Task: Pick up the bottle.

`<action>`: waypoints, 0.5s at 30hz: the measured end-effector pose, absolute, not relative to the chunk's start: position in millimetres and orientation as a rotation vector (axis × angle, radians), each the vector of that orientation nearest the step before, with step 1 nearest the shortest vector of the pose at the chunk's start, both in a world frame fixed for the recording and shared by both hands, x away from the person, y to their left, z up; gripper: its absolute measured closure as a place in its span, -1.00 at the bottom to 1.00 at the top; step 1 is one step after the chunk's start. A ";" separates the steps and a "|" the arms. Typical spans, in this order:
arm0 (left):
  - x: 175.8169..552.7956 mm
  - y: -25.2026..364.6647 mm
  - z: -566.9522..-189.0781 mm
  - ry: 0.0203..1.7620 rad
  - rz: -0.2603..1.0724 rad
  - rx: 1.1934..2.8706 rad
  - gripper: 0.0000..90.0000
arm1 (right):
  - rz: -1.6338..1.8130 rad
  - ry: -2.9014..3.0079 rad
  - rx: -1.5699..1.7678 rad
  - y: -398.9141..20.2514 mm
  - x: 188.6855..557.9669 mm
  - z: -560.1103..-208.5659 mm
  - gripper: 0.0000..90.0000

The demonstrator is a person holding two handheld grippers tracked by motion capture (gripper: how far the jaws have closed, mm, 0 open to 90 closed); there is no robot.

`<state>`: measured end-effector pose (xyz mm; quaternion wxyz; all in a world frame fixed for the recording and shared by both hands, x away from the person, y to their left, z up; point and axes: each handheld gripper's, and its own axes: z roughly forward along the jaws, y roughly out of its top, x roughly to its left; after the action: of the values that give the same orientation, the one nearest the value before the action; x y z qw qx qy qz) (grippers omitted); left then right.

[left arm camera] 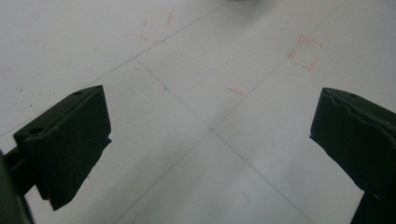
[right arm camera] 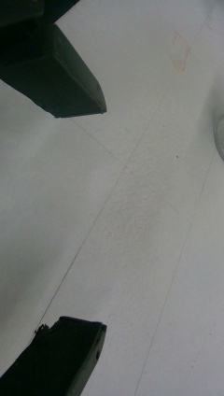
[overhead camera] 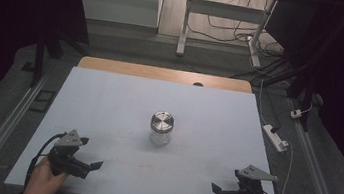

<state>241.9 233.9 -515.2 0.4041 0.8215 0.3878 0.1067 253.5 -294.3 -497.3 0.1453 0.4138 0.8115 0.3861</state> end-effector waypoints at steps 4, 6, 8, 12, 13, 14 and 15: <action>251.7 225.4 -516.3 0.961 0.277 2.085 -1.00 | 1.105 2.340 1.190 -293.6 253.4 -497.3 -1.00; 257.2 220.2 -516.5 0.942 0.290 2.095 -1.00 | 1.103 2.341 1.188 -293.3 253.4 -497.3 -1.00; 262.7 215.0 -516.3 0.927 0.296 2.104 -1.00 | 1.103 2.341 1.184 -293.3 253.3 -497.3 -1.00; 274.0 205.9 -515.1 0.911 0.291 2.105 -1.00 | 1.100 2.342 1.182 -293.2 253.2 -497.4 -1.00; 276.6 203.7 -514.6 0.910 0.289 2.102 -1.00 | 1.100 2.342 1.182 -293.2 253.2 -497.4 -1.00; 279.5 201.7 -514.1 0.907 0.284 2.102 -1.00 | 1.099 2.343 1.181 -293.1 253.2 -497.4 -1.00; 282.4 199.7 -513.7 0.904 0.280 2.101 -1.00 | 1.099 2.343 1.181 -293.0 253.2 -497.4 -1.00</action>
<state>282.4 199.7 -513.7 0.4065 0.8332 0.3582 0.1109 253.2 -293.0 -497.4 0.1480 0.4107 0.8146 0.3819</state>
